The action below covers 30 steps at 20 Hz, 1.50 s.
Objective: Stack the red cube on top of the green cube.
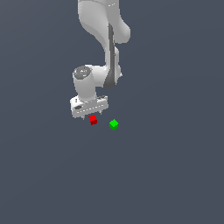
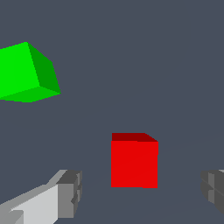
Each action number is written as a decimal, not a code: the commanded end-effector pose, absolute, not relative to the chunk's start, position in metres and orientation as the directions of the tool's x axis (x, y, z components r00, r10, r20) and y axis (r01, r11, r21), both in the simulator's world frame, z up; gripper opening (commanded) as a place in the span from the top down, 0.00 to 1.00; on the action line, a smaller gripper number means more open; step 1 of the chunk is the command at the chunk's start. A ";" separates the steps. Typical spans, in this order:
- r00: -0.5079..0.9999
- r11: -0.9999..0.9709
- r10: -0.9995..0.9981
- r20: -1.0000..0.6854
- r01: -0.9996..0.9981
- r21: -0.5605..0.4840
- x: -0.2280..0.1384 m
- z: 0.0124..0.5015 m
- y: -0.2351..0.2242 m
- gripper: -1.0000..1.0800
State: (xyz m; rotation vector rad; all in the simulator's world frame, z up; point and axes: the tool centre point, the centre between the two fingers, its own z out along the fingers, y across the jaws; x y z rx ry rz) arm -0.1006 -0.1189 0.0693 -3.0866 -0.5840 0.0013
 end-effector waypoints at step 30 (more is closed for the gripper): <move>0.931 -0.931 0.365 0.000 0.365 0.000 -0.100 0.020 -0.118 1.00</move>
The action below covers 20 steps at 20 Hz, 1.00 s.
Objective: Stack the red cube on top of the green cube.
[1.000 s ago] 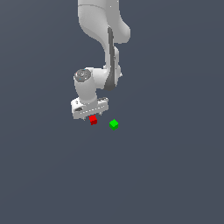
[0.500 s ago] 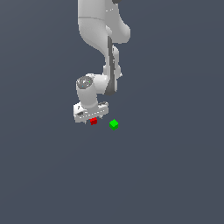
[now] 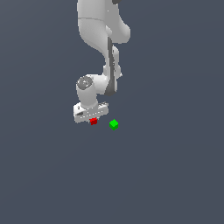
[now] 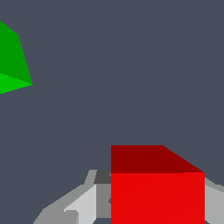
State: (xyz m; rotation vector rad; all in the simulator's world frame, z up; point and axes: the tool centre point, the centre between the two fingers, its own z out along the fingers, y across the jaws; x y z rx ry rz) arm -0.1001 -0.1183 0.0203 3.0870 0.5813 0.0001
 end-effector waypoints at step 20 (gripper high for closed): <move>0.931 -0.931 0.364 0.000 0.364 0.000 -0.101 0.095 -0.118 1.00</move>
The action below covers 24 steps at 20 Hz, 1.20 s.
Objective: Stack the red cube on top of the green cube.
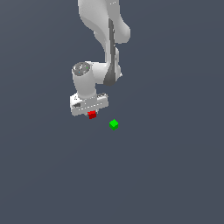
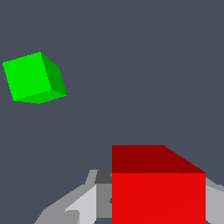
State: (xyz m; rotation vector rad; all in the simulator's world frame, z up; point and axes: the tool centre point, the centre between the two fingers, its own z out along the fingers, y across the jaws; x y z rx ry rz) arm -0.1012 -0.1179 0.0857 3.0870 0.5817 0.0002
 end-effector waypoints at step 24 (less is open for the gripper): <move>0.931 -0.931 0.364 0.000 0.364 0.000 -0.092 0.105 -0.086 1.00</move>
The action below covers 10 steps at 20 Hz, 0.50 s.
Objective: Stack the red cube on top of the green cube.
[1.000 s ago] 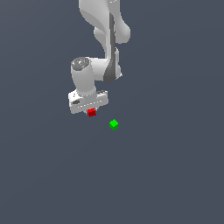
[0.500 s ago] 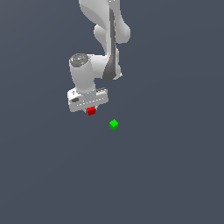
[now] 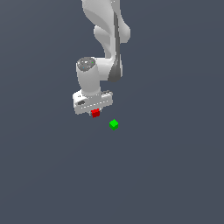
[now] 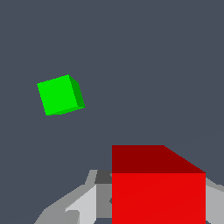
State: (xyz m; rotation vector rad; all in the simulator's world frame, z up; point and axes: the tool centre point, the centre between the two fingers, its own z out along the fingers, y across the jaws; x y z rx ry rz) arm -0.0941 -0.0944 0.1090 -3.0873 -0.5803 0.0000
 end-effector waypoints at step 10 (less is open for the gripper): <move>0.931 -0.931 0.364 0.001 0.364 -0.001 -0.072 0.071 -0.011 1.00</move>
